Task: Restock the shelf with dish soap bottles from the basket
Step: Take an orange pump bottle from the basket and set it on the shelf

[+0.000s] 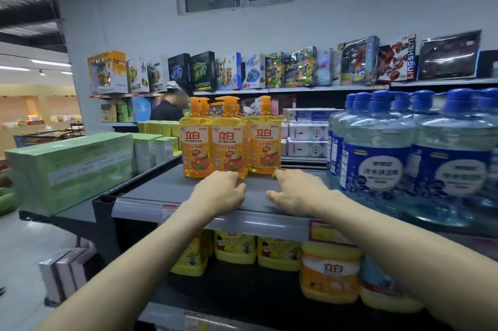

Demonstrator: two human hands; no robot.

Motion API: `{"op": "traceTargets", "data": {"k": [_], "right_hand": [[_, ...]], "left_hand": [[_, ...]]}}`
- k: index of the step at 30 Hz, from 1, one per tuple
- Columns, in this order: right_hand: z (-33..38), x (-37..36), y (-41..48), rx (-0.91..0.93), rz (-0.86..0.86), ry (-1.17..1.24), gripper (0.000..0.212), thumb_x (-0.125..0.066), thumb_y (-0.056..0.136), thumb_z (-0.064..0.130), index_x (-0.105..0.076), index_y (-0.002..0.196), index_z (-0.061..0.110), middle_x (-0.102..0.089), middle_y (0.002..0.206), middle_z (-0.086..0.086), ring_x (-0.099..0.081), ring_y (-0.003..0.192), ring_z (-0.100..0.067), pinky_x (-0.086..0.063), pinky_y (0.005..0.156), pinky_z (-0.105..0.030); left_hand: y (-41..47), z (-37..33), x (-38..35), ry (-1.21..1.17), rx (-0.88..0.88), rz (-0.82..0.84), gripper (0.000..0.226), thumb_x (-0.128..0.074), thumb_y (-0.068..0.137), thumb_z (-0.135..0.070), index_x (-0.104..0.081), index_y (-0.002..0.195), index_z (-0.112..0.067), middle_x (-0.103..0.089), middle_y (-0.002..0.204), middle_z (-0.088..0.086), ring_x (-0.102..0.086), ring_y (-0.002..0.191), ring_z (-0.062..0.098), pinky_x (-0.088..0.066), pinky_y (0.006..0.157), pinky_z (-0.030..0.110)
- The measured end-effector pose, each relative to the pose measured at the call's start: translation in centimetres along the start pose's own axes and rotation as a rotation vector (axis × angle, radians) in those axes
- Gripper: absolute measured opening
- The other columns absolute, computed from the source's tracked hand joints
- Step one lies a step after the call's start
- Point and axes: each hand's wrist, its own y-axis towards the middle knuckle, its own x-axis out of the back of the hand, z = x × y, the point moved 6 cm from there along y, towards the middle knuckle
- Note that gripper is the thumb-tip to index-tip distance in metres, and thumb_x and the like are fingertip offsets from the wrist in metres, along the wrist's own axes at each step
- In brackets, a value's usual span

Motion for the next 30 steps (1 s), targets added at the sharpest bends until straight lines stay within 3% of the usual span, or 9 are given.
{"op": "traceTargets", "data": {"k": [3,7,9,12,15,17,21,27,30], "right_hand": [[-2.2,1.9,-5.6,0.010,-0.041,0.047,0.058,-0.047,0.102,0.059,-0.051,0.147,0.022,-0.060,0.146,-0.005,-0.058,0.131,-0.029,-0.053,0.100,-0.048],[-6.2,3.7,-13.6,0.013,-0.081,0.060,0.057,-0.047,0.101,0.061,-0.051,0.145,0.025,-0.062,0.142,-0.004,-0.060,0.128,-0.028,-0.053,0.098,-0.048],[-8.9,4.2,-17.7,0.002,-0.088,0.035,0.057,-0.047,0.101,0.062,-0.052,0.144,0.025,-0.064,0.138,-0.004,-0.060,0.126,-0.029,-0.053,0.096,-0.047],[-13.4,4.4,-23.6,-0.034,-0.082,-0.005,0.056,-0.044,0.102,0.063,-0.052,0.141,0.023,-0.064,0.136,-0.005,-0.059,0.124,-0.030,-0.049,0.093,-0.046],[-18.2,4.3,-29.2,-0.096,-0.067,-0.047,0.057,-0.043,0.103,0.063,-0.051,0.144,0.024,-0.063,0.140,-0.004,-0.057,0.129,-0.029,-0.048,0.096,-0.045],[-21.7,3.8,-32.9,-0.165,-0.025,-0.064,0.056,-0.043,0.103,0.063,-0.051,0.143,0.024,-0.063,0.139,-0.004,-0.057,0.128,-0.030,-0.048,0.095,-0.045],[-29.4,2.3,-40.8,-0.351,0.016,-0.058,0.055,-0.044,0.103,0.063,-0.052,0.144,0.025,-0.063,0.136,-0.004,-0.058,0.124,-0.031,-0.048,0.094,-0.047],[-39.1,-1.6,-52.3,-0.614,0.137,-0.067,0.060,-0.040,0.105,0.063,-0.046,0.150,0.024,-0.062,0.139,-0.002,-0.058,0.126,-0.030,-0.048,0.092,-0.043],[-42.8,-3.3,-57.8,-0.764,0.159,-0.084,0.056,-0.041,0.104,0.062,-0.051,0.143,0.023,-0.064,0.135,-0.003,-0.059,0.124,-0.031,-0.048,0.093,-0.043]], "left_hand": [[-3.3,-5.1,0.4,0.012,-0.036,-0.019,0.045,-0.051,0.104,-0.039,-0.064,0.141,-0.017,-0.067,0.141,0.007,-0.061,0.129,0.029,-0.051,0.104,0.039],[-7.9,-12.2,0.0,-0.020,-0.079,-0.007,0.049,-0.050,0.103,-0.036,-0.059,0.149,-0.021,-0.061,0.149,0.007,-0.059,0.132,0.028,-0.050,0.105,0.039],[-10.2,-16.0,-0.7,-0.005,-0.102,-0.016,0.050,-0.051,0.101,-0.037,-0.059,0.148,-0.024,-0.062,0.147,0.006,-0.061,0.128,0.027,-0.052,0.098,0.039],[-13.6,-22.6,-2.8,0.006,-0.190,-0.023,0.038,-0.052,0.098,-0.041,-0.068,0.130,-0.028,-0.071,0.126,0.003,-0.064,0.098,0.021,-0.050,0.072,0.031],[-16.3,-29.1,-6.5,-0.002,-0.279,0.039,0.034,-0.052,0.098,-0.041,-0.069,0.124,-0.027,-0.072,0.122,0.005,-0.067,0.100,0.024,-0.058,0.084,0.039],[-17.8,-33.1,-9.3,0.013,-0.322,0.114,0.039,-0.052,0.099,-0.042,-0.067,0.131,-0.025,-0.070,0.129,0.008,-0.068,0.113,0.030,-0.058,0.093,0.042],[-20.4,-40.7,-15.1,0.051,-0.442,0.204,0.035,-0.051,0.099,-0.042,-0.068,0.126,-0.025,-0.071,0.123,0.009,-0.067,0.111,0.034,-0.046,0.077,0.036],[-24.2,-52.3,-24.8,0.040,-0.663,0.407,0.040,-0.050,0.100,-0.045,-0.064,0.131,-0.023,-0.068,0.129,0.006,-0.066,0.114,0.034,-0.050,0.080,0.038],[-26.4,-58.3,-29.4,0.014,-0.777,0.482,0.030,-0.051,0.100,-0.044,-0.064,0.116,-0.022,-0.070,0.120,0.005,-0.068,0.106,0.033,-0.050,0.077,0.037]]}}
